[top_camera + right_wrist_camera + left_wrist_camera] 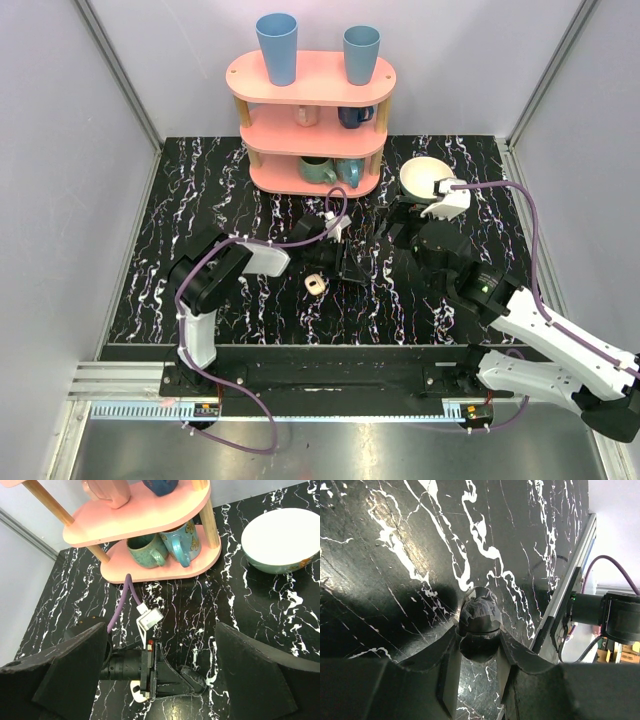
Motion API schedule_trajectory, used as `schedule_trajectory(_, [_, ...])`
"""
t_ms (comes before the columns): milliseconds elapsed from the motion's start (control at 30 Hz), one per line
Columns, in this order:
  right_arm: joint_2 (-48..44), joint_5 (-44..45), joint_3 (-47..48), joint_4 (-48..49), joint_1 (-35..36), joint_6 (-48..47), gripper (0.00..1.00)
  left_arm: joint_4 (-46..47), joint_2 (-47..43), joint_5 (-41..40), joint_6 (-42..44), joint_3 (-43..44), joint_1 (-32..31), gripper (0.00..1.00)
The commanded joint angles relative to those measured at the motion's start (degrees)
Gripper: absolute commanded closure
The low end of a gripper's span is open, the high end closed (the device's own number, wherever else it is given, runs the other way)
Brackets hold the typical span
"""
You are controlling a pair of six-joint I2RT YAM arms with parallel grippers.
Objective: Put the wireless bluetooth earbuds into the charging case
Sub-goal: Place the charging case with the earbuds at the center of the board.
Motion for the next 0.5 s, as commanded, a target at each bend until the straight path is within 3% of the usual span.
schedule_trajectory(0, [-0.76,3.61,1.34,-1.16,-0.48,-0.84,0.05,-0.51,0.57,-1.08,1.69,3.06,-0.09,0.88])
schedule_trajectory(233, [-0.24,4.23,1.6,-1.07,-0.48,-2.08,0.04,-6.13,-1.01,-4.51,5.12,2.8,0.0,0.79])
schedule_trajectory(467, [-0.15,4.32,1.6,-0.46,-0.4,-2.69,0.04,-10.79,-3.29,-7.41,7.84,3.06,0.26,0.57])
